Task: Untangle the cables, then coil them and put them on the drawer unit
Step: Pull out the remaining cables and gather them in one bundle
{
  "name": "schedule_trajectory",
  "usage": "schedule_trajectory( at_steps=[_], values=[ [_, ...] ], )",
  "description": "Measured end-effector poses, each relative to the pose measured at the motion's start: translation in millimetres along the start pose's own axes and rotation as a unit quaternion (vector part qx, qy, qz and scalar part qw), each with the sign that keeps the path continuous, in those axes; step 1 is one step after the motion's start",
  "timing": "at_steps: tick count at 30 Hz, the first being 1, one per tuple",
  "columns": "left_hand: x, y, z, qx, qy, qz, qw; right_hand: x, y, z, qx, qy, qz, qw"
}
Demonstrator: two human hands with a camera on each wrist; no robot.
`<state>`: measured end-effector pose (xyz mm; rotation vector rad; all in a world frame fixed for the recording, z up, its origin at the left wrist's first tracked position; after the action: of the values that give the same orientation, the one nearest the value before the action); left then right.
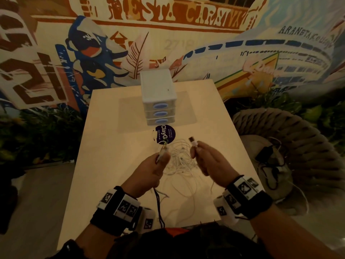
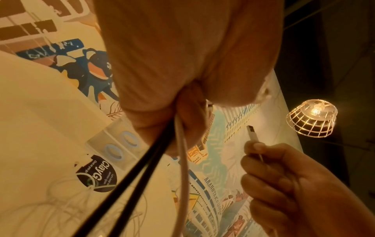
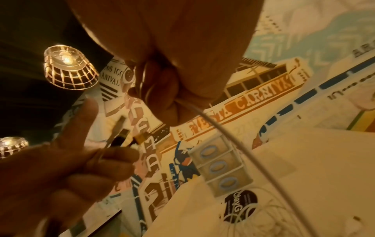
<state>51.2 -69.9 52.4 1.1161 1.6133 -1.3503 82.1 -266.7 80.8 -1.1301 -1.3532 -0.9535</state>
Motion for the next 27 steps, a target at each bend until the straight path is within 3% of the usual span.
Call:
schedule_trajectory(
  at_steps=[3,9,12,15,19,23,27],
  values=[
    [-14.4,-6.0,3.6,0.009,-0.001,0.058,0.998,3.1,-3.7,23.0,0.041,-0.041,-0.015,0.998],
    [-25.3,-8.6,9.5,-0.024,-0.073,0.055,0.996,5.3,-2.6,51.8,0.100,-0.109,-0.015,0.989],
    [-22.9,-7.1,4.4,-0.051,-0.112,0.047,0.991,-0.8,2.8,48.8,0.120,-0.152,-0.013,0.981],
    [-18.2,-2.9,-9.7,-0.124,-0.156,0.038,0.979,-20.1,6.1,31.6,0.132,-0.255,-0.041,0.957],
    [-15.5,0.4,-36.8,-0.220,-0.185,0.056,0.956,-62.7,0.3,-21.5,0.077,-0.317,0.006,0.945],
    [-7.1,1.6,-59.3,-0.286,-0.244,0.053,0.925,-101.2,-18.9,-85.2,-0.038,-0.317,0.083,0.944],
    [5.6,8.9,-66.5,-0.289,-0.275,0.022,0.917,-109.8,-39.8,-117.4,-0.117,-0.271,0.123,0.947]
  ],
)
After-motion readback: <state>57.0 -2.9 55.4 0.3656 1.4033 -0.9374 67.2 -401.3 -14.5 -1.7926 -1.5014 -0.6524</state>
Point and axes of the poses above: each hand's wrist, its own y-axis towards the middle knuckle, its own z-axis out of the palm, x = y × z, the point moved 5 cm from there along y, towards the middle knuckle, and after that the axes turned 11 degrees about -x, right-handed, at the moved point
